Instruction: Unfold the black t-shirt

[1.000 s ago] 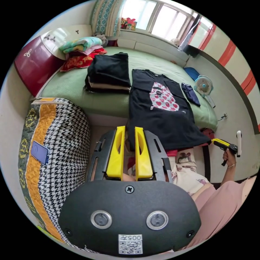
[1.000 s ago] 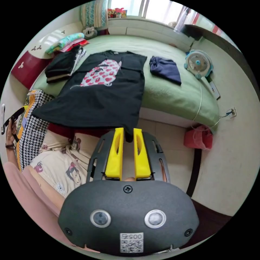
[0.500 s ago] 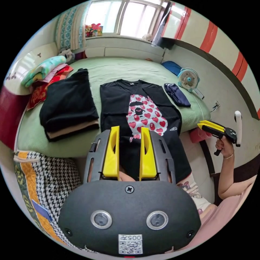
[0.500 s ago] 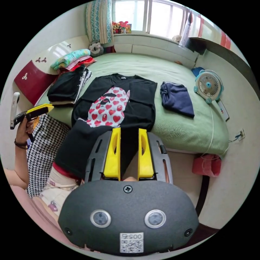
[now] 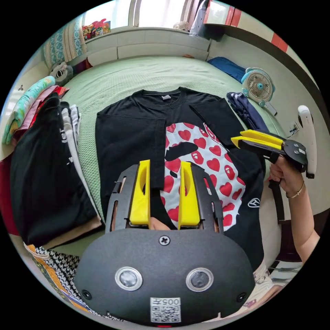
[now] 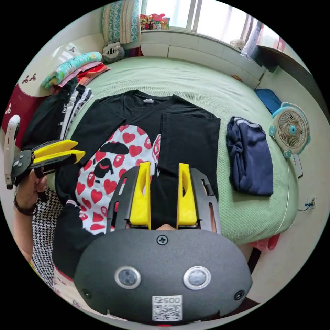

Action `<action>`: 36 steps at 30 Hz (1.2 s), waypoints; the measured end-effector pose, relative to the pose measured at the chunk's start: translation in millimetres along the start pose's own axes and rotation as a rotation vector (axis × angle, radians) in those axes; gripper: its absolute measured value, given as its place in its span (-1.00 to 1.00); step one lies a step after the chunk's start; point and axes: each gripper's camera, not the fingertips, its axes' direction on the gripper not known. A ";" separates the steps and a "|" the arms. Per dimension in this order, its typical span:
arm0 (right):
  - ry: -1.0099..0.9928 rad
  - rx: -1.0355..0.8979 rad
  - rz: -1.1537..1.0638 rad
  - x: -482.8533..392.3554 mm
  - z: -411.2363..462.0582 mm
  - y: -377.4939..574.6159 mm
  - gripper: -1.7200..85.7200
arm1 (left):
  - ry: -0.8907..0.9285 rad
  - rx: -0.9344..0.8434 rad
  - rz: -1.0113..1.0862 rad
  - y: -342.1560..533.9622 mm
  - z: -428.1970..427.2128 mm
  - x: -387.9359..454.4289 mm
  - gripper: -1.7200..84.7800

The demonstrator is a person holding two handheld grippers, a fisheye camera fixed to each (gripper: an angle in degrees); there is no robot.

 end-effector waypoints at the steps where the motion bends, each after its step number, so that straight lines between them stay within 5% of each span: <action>1: 0.021 0.002 -0.008 -0.9 12.3 -13.6 -0.68 | -0.004 -0.011 -0.002 -8.8 12.9 0.3 -0.66; 23: -0.031 -0.027 0.074 51.5 102.3 -66.7 -0.98 | -0.152 -0.116 0.007 -63.5 98.5 -2.3 -0.87; 36: -0.144 0.157 0.600 250.6 21.2 -30.0 -0.98 | -0.268 0.170 -0.478 -18.1 -9.0 -142.0 -0.89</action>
